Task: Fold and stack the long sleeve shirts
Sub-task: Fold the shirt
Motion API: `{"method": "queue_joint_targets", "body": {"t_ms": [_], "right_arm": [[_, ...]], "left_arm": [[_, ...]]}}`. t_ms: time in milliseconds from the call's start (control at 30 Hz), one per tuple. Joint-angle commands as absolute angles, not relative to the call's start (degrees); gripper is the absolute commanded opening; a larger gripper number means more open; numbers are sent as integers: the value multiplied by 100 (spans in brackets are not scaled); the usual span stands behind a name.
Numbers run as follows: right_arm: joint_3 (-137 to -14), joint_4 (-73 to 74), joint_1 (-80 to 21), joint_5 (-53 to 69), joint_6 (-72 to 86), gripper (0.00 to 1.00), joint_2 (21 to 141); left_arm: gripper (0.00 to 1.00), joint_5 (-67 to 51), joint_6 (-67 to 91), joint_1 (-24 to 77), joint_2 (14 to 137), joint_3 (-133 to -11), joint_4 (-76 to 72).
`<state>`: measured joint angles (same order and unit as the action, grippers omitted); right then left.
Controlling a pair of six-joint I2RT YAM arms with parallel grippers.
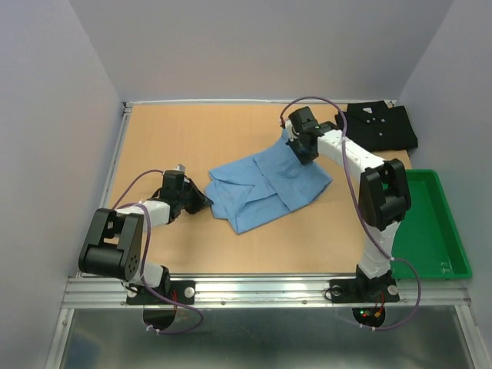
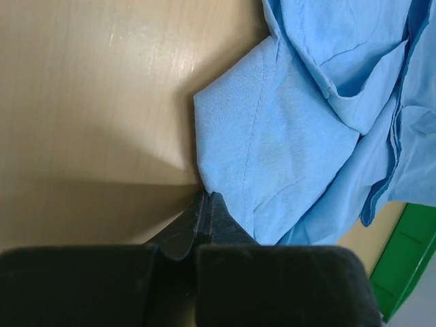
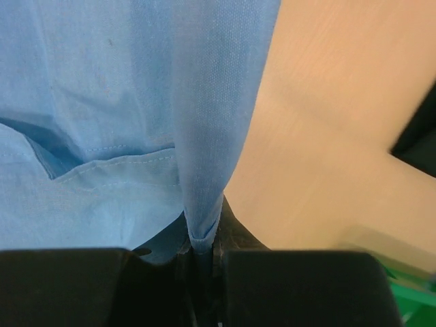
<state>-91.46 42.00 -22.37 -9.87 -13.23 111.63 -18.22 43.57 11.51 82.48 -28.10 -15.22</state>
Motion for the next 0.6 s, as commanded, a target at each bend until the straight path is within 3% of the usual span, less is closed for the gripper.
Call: {"method": "queue_joint_targets", "body": {"t_ms": [0,200,567], "right_arm": [[-9598,4166,-2863,-2836,-1248,1,10749],[-9729,4218,-3620,-4227,-1125,1,10766],[-10204,4649,-4956,-4000,-160,4,11521]], "left_arm": [[0,-2074,4456,1151,8288,-2874,-1758],[0,-2276,4596,1151,8402,-2778,-2021],[0,-2566,4799,1160,8508,-2646,-2346]]}}
